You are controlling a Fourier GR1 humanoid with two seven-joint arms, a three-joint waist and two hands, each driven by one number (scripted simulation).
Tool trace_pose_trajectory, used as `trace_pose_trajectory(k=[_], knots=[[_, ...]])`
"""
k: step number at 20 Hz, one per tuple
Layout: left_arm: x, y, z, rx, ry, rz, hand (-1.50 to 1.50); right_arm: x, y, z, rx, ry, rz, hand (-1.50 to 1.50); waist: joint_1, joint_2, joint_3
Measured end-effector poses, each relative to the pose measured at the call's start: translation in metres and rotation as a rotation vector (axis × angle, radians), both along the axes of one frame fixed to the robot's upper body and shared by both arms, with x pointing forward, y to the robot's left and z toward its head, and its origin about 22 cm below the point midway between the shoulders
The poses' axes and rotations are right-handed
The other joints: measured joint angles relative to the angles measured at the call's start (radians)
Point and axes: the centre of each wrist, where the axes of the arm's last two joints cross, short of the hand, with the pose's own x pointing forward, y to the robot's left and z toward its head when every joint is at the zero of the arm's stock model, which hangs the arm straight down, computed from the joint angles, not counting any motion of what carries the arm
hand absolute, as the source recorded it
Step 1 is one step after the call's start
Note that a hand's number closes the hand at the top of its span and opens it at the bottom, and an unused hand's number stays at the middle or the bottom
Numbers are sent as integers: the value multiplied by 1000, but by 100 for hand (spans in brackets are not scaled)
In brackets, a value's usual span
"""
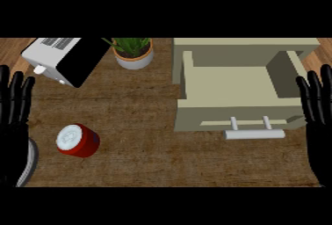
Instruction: Pick up the can, place it into the drawer and close the drawer
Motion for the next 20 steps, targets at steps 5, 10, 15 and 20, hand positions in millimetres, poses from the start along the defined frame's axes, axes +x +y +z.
trace_pose_trajectory(k=[5,10,15,20], knots=[[0,-7,-2,-7,-13,-104,-150,1,4,5,-35,-22,-18,-150,19,-2,21],[-13,-3,-21,5,222,-69,-150,-3,-1,-16,-26,180,-83,-150,24,-2,28],[-27,-8,-18,8,343,-41,-150,-11,-13,-24,-13,283,-114,-150,26,-3,29],[-39,-11,-8,3,380,-27,-150,-20,-19,-34,-9,316,-129,-150,26,-4,30]])
